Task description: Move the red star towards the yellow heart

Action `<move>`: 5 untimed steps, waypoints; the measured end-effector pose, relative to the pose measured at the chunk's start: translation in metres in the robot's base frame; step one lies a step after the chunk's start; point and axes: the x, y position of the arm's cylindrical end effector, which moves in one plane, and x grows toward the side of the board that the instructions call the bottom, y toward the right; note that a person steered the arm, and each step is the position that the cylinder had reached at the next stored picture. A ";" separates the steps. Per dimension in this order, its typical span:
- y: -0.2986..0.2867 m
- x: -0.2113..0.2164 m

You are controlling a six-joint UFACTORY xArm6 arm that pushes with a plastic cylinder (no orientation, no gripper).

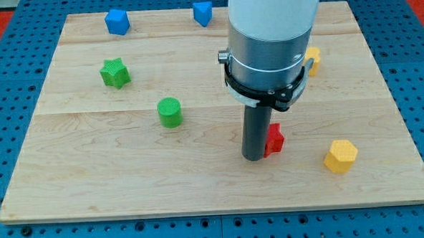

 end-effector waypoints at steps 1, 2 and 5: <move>0.002 0.000; 0.005 0.000; 0.009 0.006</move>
